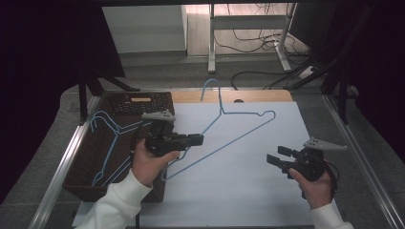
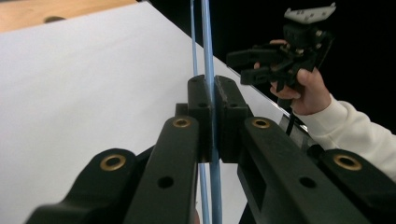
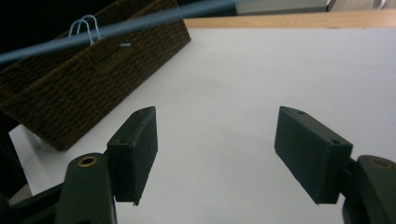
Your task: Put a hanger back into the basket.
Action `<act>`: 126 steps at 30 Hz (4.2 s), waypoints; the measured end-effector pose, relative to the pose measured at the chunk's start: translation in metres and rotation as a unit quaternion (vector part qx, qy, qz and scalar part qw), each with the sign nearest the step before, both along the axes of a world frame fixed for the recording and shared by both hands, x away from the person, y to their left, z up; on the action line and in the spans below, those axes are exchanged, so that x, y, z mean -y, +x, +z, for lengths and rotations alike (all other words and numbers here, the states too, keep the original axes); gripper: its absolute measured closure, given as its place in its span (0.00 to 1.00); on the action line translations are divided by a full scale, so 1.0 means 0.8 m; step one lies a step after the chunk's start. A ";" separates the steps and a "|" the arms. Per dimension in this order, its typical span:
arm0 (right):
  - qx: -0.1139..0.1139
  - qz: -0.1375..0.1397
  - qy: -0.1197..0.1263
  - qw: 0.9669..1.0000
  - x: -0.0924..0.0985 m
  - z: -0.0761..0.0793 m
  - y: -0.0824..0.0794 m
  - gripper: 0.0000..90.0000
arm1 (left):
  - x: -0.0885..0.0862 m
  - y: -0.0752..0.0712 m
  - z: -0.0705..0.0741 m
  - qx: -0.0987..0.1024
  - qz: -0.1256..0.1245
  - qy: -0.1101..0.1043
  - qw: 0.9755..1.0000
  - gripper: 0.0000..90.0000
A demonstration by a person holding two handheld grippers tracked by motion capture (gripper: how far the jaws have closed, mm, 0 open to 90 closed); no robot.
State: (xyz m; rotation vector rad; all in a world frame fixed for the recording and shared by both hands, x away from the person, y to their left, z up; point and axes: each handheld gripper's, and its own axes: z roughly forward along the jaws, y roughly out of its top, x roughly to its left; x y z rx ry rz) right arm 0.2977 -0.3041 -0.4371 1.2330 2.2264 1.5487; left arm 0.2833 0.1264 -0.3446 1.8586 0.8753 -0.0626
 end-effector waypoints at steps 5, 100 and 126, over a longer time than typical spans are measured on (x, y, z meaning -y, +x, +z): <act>-0.013 0.009 -0.018 1.000 -0.007 -0.013 0.004 0.33 | -0.032 0.000 -0.003 -0.002 0.015 -0.005 1.000 0.96; -0.030 0.024 -0.061 0.997 -0.023 -0.035 0.008 0.31 | -0.265 0.000 -0.108 -0.010 0.240 0.119 0.963 0.37; -0.004 0.029 -0.051 0.998 -0.002 -0.021 -0.002 0.25 | -0.118 -0.057 -0.103 0.056 0.079 0.096 0.991 0.20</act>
